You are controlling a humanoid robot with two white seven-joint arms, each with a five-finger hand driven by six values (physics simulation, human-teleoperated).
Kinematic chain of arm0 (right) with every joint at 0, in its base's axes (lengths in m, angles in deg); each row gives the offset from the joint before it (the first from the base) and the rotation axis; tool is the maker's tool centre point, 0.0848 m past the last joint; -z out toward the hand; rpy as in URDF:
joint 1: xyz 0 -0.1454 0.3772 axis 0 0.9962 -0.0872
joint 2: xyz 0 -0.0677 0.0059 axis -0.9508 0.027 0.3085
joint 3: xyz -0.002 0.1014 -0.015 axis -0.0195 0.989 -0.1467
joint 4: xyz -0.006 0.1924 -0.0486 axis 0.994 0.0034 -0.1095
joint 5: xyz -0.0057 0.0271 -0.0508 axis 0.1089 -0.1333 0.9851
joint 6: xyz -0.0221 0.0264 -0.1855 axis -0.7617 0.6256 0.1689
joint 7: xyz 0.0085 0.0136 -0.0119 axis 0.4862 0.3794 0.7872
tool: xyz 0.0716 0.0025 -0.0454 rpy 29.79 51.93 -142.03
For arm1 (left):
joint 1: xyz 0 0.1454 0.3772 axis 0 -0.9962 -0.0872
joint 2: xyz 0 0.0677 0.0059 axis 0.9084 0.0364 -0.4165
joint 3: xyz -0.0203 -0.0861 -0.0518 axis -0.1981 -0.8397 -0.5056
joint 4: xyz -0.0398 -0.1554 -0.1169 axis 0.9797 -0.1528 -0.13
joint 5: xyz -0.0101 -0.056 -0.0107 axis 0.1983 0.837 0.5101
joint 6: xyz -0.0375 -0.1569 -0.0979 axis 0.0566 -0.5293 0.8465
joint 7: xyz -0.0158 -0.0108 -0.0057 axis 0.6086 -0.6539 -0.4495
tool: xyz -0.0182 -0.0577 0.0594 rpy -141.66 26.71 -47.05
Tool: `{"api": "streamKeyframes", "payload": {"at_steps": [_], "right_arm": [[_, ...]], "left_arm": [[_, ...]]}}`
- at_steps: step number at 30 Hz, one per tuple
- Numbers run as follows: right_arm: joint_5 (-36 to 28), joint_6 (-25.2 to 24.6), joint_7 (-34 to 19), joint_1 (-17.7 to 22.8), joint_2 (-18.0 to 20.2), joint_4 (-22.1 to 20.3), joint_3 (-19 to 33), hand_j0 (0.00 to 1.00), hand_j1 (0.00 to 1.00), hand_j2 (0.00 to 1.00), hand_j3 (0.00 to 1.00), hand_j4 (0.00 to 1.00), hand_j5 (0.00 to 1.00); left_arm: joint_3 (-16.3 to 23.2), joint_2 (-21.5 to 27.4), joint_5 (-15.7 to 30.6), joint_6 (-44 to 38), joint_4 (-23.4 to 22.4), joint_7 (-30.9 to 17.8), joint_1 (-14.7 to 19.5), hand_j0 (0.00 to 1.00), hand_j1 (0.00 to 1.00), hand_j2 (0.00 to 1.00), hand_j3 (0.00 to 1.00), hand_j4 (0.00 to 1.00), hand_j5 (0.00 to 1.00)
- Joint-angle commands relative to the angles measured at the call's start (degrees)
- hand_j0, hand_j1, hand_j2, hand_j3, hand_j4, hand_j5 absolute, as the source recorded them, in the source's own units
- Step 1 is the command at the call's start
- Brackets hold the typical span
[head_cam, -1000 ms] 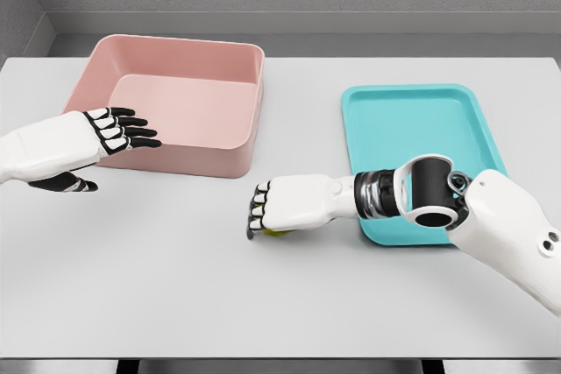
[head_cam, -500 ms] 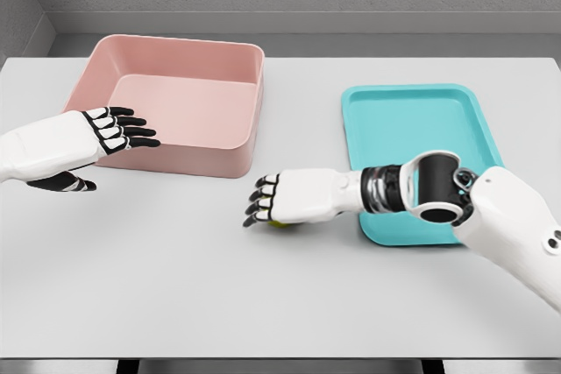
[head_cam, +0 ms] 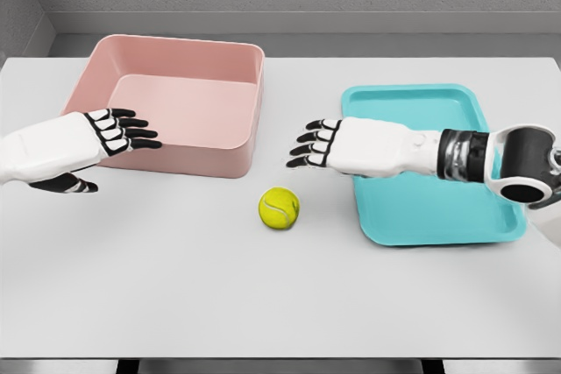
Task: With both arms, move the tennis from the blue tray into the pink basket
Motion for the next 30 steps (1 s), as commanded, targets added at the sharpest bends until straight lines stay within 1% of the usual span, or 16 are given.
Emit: {"api": "streamKeyframes", "payload": {"at_steps": [1, 4, 6, 8, 10, 11, 13, 14, 15, 16, 18, 19, 20, 22, 25, 30], "right_arm": [[-6.74, -0.2, 0.05, 0.61, 3.96, 0.3, 10.86, 1.0, 1.0, 1.0, 1.0, 1.0, 1.0], [-16.84, -0.2, -0.04, 8.96, 8.09, 2.5, 25.62, 1.0, 1.0, 1.0, 1.0, 1.0, 1.0], [-20.54, -0.2, -0.12, 14.85, 7.92, 2.41, 33.36, 1.0, 1.0, 1.0, 1.0, 1.0, 1.0], [-24.85, -0.2, -0.12, 16.97, 7.83, 2.41, 34.16, 1.0, 1.0, 1.0, 1.0, 1.0, 1.0], [-26.17, -0.2, -0.04, 19.08, 7.04, 1.53, 34.08, 1.0, 1.0, 1.0, 1.0, 1.0, 1.0], [-26.17, -0.2, -0.12, 19.52, 5.55, 0.83, 34.08, 1.0, 1.0, 1.0, 1.0, 1.0, 1.0], [-26.17, -0.2, -0.12, 20.04, 4.32, 3.9, 34.16, 1.0, 1.0, 1.0, 1.0, 1.0, 1.0], [-26.17, -0.2, -0.12, 20.22, 3.96, 4.35, 34.16, 1.0, 1.0, 1.0, 1.0, 1.0, 1.0], [-26.35, -0.2, -0.12, 21.27, 3.88, 4.43, 35.21, 1.0, 1.0, 1.0, 1.0, 1.0, 1.0], [-26.43, -0.2, -0.21, 23.64, 3.61, 4.35, 38.38, 1.0, 1.0, 1.0, 1.0, 1.0, 1.0], [-26.43, -0.2, -0.3, 25.76, 0.1, 4.61, 39.17, 1.0, 1.0, 1.0, 1.0, 1.0, 1.0], [-26.52, -0.2, -0.3, 26.02, -1.39, 4.7, 39.52, 1.0, 1.0, 1.0, 1.0, 1.0, 1.0], [-26.52, -0.2, -0.3, 26.2, -1.84, 4.7, 40.58, 1.0, 1.0, 1.0, 1.0, 1.0, 1.0], [-26.52, -0.2, -0.3, 26.28, -3.51, 4.61, 40.76, 1.0, 1.0, 1.0, 1.0, 1.0, 1.0], [-26.61, -0.2, -0.3, 26.37, -4.3, 4.43, 40.76, 1.0, 1.0, 1.0, 1.0, 1.0, 1.0], [-26.52, -0.2, -0.3, 26.37, -4.74, 4.35, 40.76, 1.0, 1.0, 1.0, 1.0, 1.0, 1.0]], "left_arm": [[0.05, -0.27, 0.26, -0.03, 0.31, 0.03, 0.01, 1.0, 1.0, 1.0, 1.0, 1.0, 1.0], [0.05, -2.29, 0.08, -0.03, 1.36, -1.73, 0.18, 1.0, 1.0, 1.0, 1.0, 1.0, 1.0], [0.05, -5.63, -1.15, -0.03, 1.63, -2.17, 0.53, 1.0, 1.0, 1.0, 1.0, 1.0, 1.0], [0.05, -8.27, -3.61, -0.03, 2.59, -2.17, 0.8, 1.0, 1.0, 1.0, 1.0, 1.0, 1.0], [0.14, -11.34, -5.72, -0.03, 2.59, -2.17, 1.06, 1.0, 1.0, 1.0, 1.0, 1.0, 1.0], [0.22, -12.92, -6.6, -0.03, 2.59, -2.17, 1.15, 1.0, 1.0, 1.0, 1.0, 1.0, 1.0], [0.31, -14.33, -7.74, -0.03, 2.59, -2.17, 1.5, 1.0, 1.0, 1.0, 1.0, 1.0, 1.0], [0.49, -15.03, -8.53, -0.03, 2.59, -2.17, 1.59, 1.0, 1.0, 1.0, 1.0, 1.0, 1.0], [1.89, -15.91, -8.97, -0.03, 2.59, -2.43, 2.73, 1.0, 1.0, 1.0, 1.0, 1.0, 1.0], [3.21, -16.88, -9.06, -0.03, 2.51, -3.48, 3.78, 1.0, 1.0, 1.0, 1.0, 1.0, 1.0], [5.32, -18.81, -9.85, -0.03, 2.42, -4.54, 5.28, 1.0, 1.0, 1.0, 1.0, 1.0, 1.0], [6.55, -19.17, -10.2, -0.03, 2.42, -4.63, 6.07, 1.0, 1.0, 1.0, 1.0, 1.0, 1.0], [8.04, -19.78, -11.34, -0.03, 2.33, -4.63, 7.12, 1.0, 1.0, 1.0, 1.0, 1.0, 1.0], [10.07, -20.4, -11.52, -0.03, 2.24, -4.72, 8.35, 1.0, 1.0, 1.0, 1.0, 1.0, 1.0], [14.2, -20.49, -11.52, -0.03, 1.8, -6.3, 11.25, 1.0, 1.0, 1.0, 1.0, 1.0, 1.0], [17.71, -22.07, -11.43, -0.03, 0.93, -9.11, 13.45, 1.0, 1.0, 1.0, 1.0, 1.0, 1.0]]}}
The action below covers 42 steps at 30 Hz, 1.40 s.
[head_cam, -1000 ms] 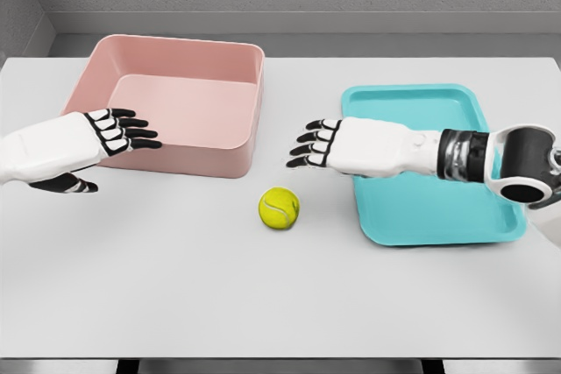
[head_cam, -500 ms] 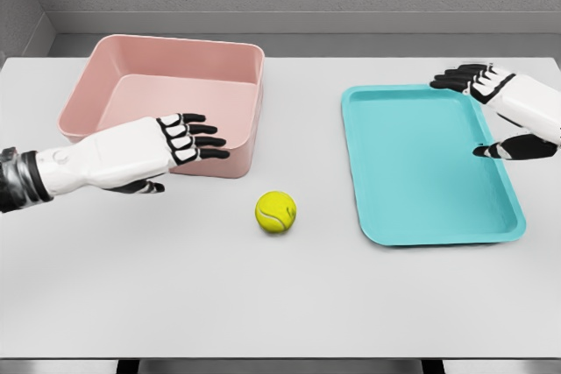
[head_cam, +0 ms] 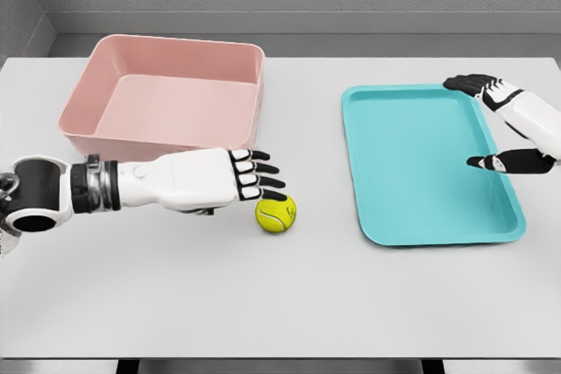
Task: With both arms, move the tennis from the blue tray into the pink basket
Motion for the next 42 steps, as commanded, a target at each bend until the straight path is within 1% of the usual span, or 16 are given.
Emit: {"api": "streamKeyframes", "payload": {"at_steps": [1, 3, 6, 7, 15, 16, 17, 19, 27, 29, 30, 36, 38, 42], "right_arm": [[-0.44, -0.16, 0.11, 0.0, -0.26, -0.07, 0.07, 1.0, 1.0, 1.0, 1.0, 1.0, 1.0], [-0.52, -0.16, 0.03, 0.09, -0.26, -0.24, 0.07, 1.0, 1.0, 1.0, 1.0, 1.0, 1.0], [-0.52, -0.16, 0.11, 0.09, -0.26, -0.24, 0.07, 1.0, 1.0, 1.0, 1.0, 1.0, 1.0], [-0.52, -0.16, 0.11, 0.09, -0.26, -0.24, 0.07, 1.0, 1.0, 1.0, 1.0, 1.0, 1.0], [-0.52, -0.16, 0.11, 0.0, -0.61, -0.16, 0.07, 1.0, 1.0, 1.0, 1.0, 1.0, 1.0], [-0.52, -0.16, 0.11, 0.0, -0.61, -0.07, 0.16, 1.0, 1.0, 1.0, 1.0, 1.0, 1.0], [-0.52, -0.16, 0.11, 0.0, -0.61, 0.02, 0.16, 1.0, 1.0, 1.0, 1.0, 1.0, 1.0], [-0.52, -0.16, 0.11, 0.0, -0.61, -0.16, 0.08, 1.0, 1.0, 1.0, 1.0, 1.0, 1.0], [-0.52, -0.16, 0.11, 0.0, -0.61, -0.07, 0.16, 1.0, 1.0, 1.0, 1.0, 1.0, 1.0], [-0.52, -0.16, 0.11, 0.0, -0.61, -0.16, 0.16, 1.0, 1.0, 1.0, 1.0, 1.0, 1.0], [-0.52, -0.16, 0.11, 0.0, -0.61, -0.16, 0.16, 1.0, 1.0, 1.0, 1.0, 1.0, 1.0], [-0.52, -0.16, 0.11, 0.09, -0.61, -0.16, 0.16, 1.0, 1.0, 1.0, 1.0, 1.0, 1.0], [-0.52, -0.16, 0.11, 0.09, -0.61, -0.16, 0.16, 1.0, 1.0, 1.0, 1.0, 1.0, 1.0], [-0.52, -0.16, 0.11, 0.09, -0.61, -0.24, 0.16, 1.0, 1.0, 1.0, 1.0, 1.0, 1.0]], "left_arm": [[2.38, -0.77, 0.33, -0.05, -0.66, -1.2, 0.09, 1.0, 1.0, 1.0, 1.0, 1.0, 1.0], [2.64, -1.56, 0.24, -0.05, -0.83, -1.2, 0.44, 1.0, 1.0, 1.0, 1.0, 1.0, 1.0], [4.14, -2.35, 0.24, -0.05, -1.01, -1.29, 1.85, 1.0, 1.0, 1.0, 1.0, 1.0, 1.0], [4.4, -3.67, 0.33, -0.05, -2.06, -1.81, 2.55, 1.0, 1.0, 1.0, 1.0, 1.0, 1.0], [5.11, -7.45, 0.33, -0.05, -6.99, -1.99, 4.39, 1.0, 1.0, 1.0, 1.0, 1.0, 1.0], [5.37, -7.98, 0.42, -0.05, -7.95, -1.99, 4.4, 1.0, 1.0, 1.0, 1.0, 1.0, 1.0], [6.51, -8.33, 0.5, -0.05, -9.01, -1.99, 5.36, 1.0, 1.0, 1.0, 1.0, 1.0, 1.0], [6.95, -9.56, 0.51, -0.05, -10.59, -1.99, 5.8, 1.0, 1.0, 1.0, 1.0, 1.0, 1.0], [7.65, -9.83, 0.59, -0.05, -10.94, -1.99, 6.07, 1.0, 1.0, 1.0, 1.0, 1.0, 1.0], [7.74, -10.53, 0.59, -0.05, -11.03, -1.99, 6.24, 1.0, 1.0, 1.0, 1.0, 1.0, 1.0], [8.27, -10.53, 0.59, -0.05, -11.12, -1.99, 6.42, 1.0, 1.0, 1.0, 1.0, 1.0, 1.0], [8.53, -11.06, 0.59, -0.05, -12.61, -1.99, 6.33, 1.0, 1.0, 1.0, 1.0, 1.0, 1.0], [9.41, -11.23, 0.59, -0.05, -12.79, -1.99, 6.42, 1.0, 1.0, 1.0, 1.0, 1.0, 1.0], [9.59, -11.58, 0.59, -0.05, -13.05, -1.99, 6.33, 1.0, 1.0, 1.0, 1.0, 1.0, 1.0]]}}
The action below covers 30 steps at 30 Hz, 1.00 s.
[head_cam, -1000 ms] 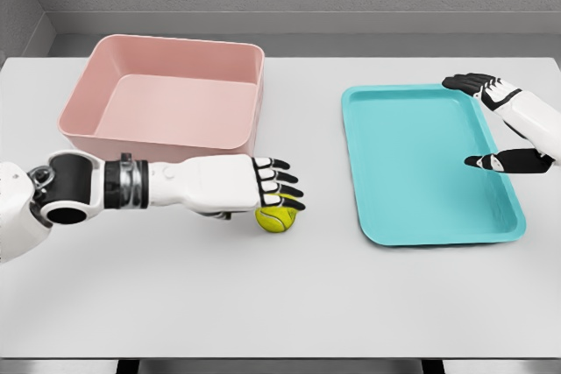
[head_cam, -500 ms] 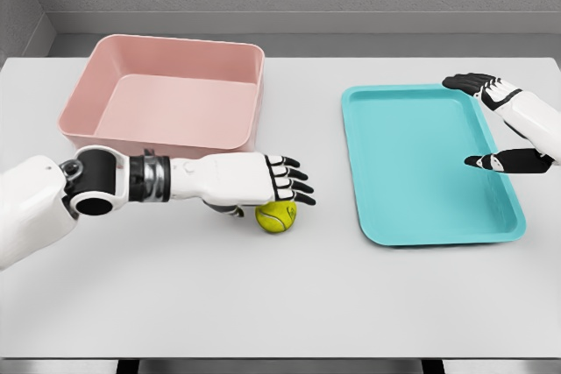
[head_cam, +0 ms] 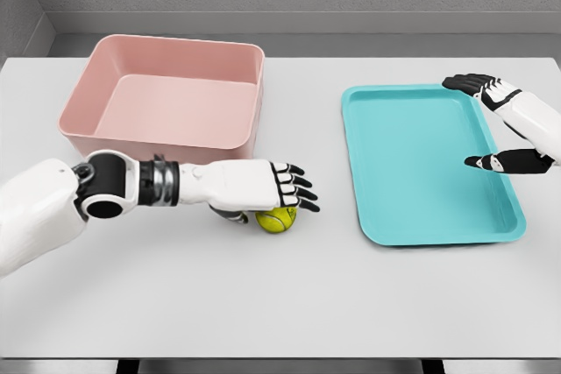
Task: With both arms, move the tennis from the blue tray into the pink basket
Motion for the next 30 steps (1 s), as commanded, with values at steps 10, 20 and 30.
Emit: {"api": "streamKeyframes", "payload": {"at_steps": [10, 20, 30], "right_arm": [[-0.45, -0.16, 0.03, 0.09, 0.04, -0.14, 0.01, 1.0, 1.0, 1.0, 1.0, 1.0, 1.0], [-0.45, -0.16, 0.12, 0.09, 0.04, -0.14, 0.01, 1.0, 1.0, 1.0, 1.0, 1.0, 1.0], [-0.54, -0.16, 0.12, 0.09, -0.04, -0.23, 0.01, 1.0, 1.0, 1.0, 1.0, 1.0, 1.0]], "left_arm": [[1.1, -0.23, 0.37, -0.07, -0.18, -1.2, -0.17, 0.73, 0.73, 0.73, 0.73, 0.73, 0.73], [1.81, -0.15, 0.64, -0.07, -0.36, -2.87, -0.18, 0.55, 0.55, 0.55, 0.55, 0.55, 0.55], [1.45, 0.29, 1.6, -0.07, 0.43, -2.87, 0.88, 0.56, 0.56, 0.56, 0.56, 0.56, 0.56]]}}
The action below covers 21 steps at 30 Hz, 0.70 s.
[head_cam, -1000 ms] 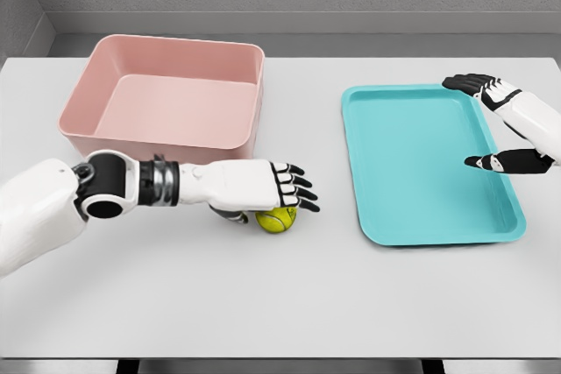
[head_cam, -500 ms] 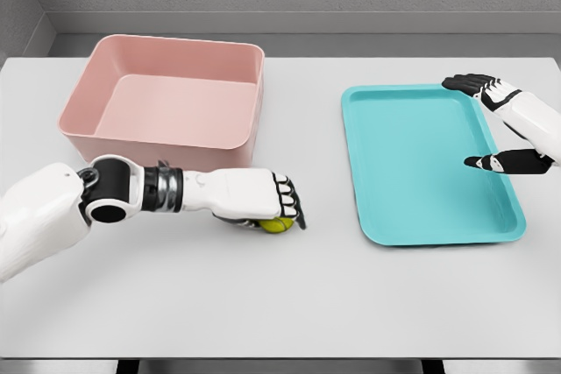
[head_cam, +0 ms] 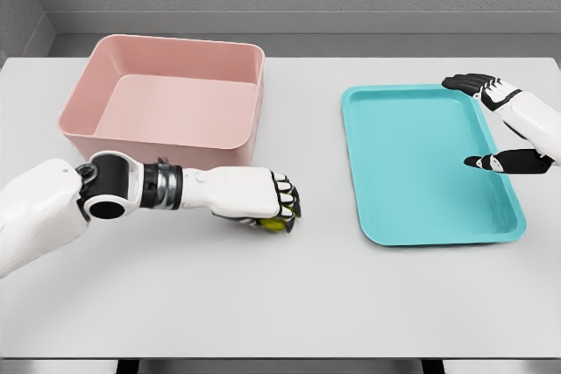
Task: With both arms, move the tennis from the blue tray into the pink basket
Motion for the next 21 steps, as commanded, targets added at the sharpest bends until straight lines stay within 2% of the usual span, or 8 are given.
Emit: {"api": "streamKeyframes", "payload": {"at_steps": [1, 21], "right_arm": [[-0.51, -0.16, 0.03, 0.0, 0.06, -0.03, 0.01, 1.0, 1.0, 1.0, 1.0, 1.0, 1.0], [-0.42, -0.16, 0.03, 0.0, 0.06, -0.03, 0.01, 1.0, 1.0, 1.0, 1.0, 1.0, 1.0]], "left_arm": [[-0.18, 0.25, 0.89, -0.09, 0.63, -0.02, 0.0, 0.56, 0.56, 0.56, 0.56, 0.56, 0.56], [-5.19, 2.71, 5.73, -0.09, 2.74, -0.02, 3.34, 0.57, 0.57, 0.57, 0.57, 0.57, 0.57]]}}
